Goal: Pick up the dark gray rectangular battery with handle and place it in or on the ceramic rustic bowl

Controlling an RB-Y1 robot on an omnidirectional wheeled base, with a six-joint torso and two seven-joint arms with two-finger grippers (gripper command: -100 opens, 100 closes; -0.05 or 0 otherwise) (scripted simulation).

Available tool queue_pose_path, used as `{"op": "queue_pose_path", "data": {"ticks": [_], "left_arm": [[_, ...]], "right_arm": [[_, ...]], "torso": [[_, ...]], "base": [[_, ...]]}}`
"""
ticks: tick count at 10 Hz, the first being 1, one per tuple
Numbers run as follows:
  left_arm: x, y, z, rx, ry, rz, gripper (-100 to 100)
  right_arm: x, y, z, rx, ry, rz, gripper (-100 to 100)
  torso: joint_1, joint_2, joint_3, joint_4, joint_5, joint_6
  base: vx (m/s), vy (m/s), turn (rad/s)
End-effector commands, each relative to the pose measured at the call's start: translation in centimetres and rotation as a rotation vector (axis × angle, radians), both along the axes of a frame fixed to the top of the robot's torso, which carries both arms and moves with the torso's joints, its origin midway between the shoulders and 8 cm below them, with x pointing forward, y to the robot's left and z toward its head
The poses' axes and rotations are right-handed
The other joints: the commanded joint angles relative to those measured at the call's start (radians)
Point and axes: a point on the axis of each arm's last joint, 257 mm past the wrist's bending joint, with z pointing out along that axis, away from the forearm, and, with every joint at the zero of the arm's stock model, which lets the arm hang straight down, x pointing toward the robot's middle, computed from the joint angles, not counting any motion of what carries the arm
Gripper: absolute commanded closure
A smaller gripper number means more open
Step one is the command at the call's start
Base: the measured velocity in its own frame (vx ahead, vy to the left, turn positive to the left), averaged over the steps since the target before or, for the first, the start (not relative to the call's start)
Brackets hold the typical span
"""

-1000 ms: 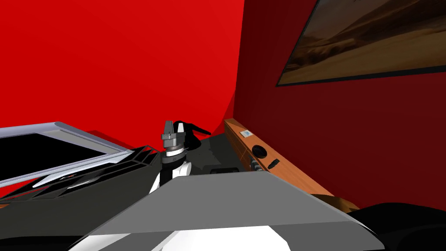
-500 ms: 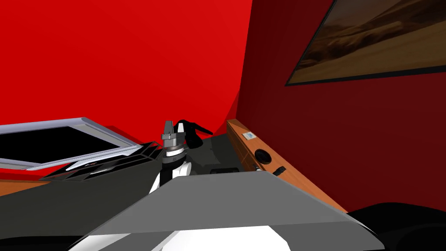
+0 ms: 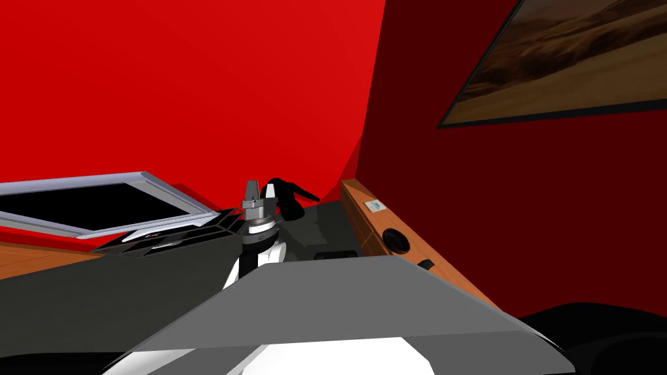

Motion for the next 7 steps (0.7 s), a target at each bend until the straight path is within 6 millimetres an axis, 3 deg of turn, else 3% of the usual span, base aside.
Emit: {"op": "queue_pose_path", "data": {"ticks": [1, 5, 7], "left_arm": [[0.0, 0.0, 0.0, 0.000, 0.000, 0.000, 0], [0.0, 0.0, 0.0, 0.000, 0.000, 0.000, 0], [0.0, 0.0, 0.0, 0.000, 0.000, 0.000, 0]], "right_arm": [[-1.0, -1.3, -0.4, -0.017, 0.042, 0.002, -100], [-6.6, -6.6, -1.3, -0.109, 0.224, 0.020, -100], [-7.6, -7.7, -1.3, -0.130, 0.257, 0.025, -100]], "torso": [[0.000, 0.000, 0.000, 0.000, 0.000, 0.000], [0.001, 0.000, 0.000, 0.000, 0.000, 0.000], [0.000, -0.001, -0.001, 0.000, 0.000, 0.000]], "base": [[0.051, -0.081, 0.052], [0.063, -0.076, 0.081], [0.072, -0.101, 0.036]]}}
